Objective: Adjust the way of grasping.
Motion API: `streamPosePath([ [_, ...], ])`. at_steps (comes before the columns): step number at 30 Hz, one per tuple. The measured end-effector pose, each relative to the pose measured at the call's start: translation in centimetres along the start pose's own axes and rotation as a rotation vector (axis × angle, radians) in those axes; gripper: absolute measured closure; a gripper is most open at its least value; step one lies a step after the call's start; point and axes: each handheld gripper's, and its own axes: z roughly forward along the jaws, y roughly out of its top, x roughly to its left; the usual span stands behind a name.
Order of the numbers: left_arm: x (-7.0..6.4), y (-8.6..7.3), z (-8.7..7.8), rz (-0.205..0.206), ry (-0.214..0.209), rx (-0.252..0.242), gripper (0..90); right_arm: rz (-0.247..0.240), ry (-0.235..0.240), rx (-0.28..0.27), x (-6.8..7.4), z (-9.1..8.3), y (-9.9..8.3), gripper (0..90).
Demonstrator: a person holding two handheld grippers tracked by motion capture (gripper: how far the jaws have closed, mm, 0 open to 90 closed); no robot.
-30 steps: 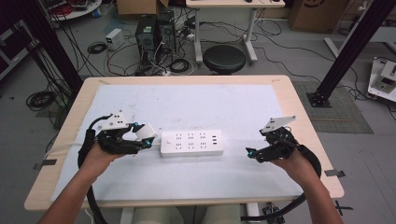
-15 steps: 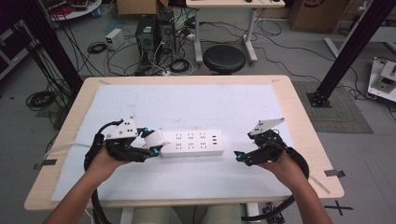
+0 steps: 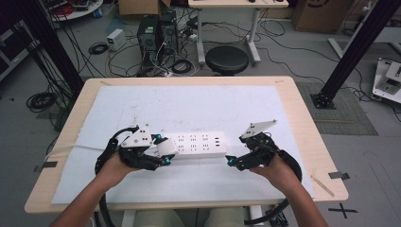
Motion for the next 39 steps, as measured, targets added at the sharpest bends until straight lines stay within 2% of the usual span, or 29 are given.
streamPosePath([
  [1,-0.3,0.2,0.4,0.017,-0.01,0.005,42.4,0.0,0.0,0.0,0.0,0.0,0.0,15.6],
  [6,-1.0,0.5,1.4,0.045,-0.022,0.003,42.4,0.029,0.065,-0.037,0.6,0.1,0.4,15.6],
  [12,-1.4,0.7,2.2,0.078,-0.028,0.011,42.4,0.053,0.118,-0.068,1.0,0.2,0.8,15.7],
  [15,-1.6,0.8,2.6,0.102,-0.034,-0.002,42.5,0.097,0.183,-0.1,1.2,0.3,1.0,15.6],
  [20,-1.7,0.8,3.4,0.127,-0.058,-0.009,42.5,0.123,0.219,-0.096,1.5,0.7,1.4,15.7],
  [29,-1.6,0.8,4.7,0.174,-0.104,-0.079,42.5,0.187,0.302,-0.101,2.0,1.2,2.2,16.0],
  [36,-1.5,0.7,5.4,0.186,-0.116,-0.103,42.5,0.243,0.354,-0.102,1.8,1.5,2.4,16.0],
  [39,-1.6,0.8,5.8,0.189,-0.121,-0.114,42.4,0.256,0.358,-0.085,1.9,1.7,2.5,16.0],
])
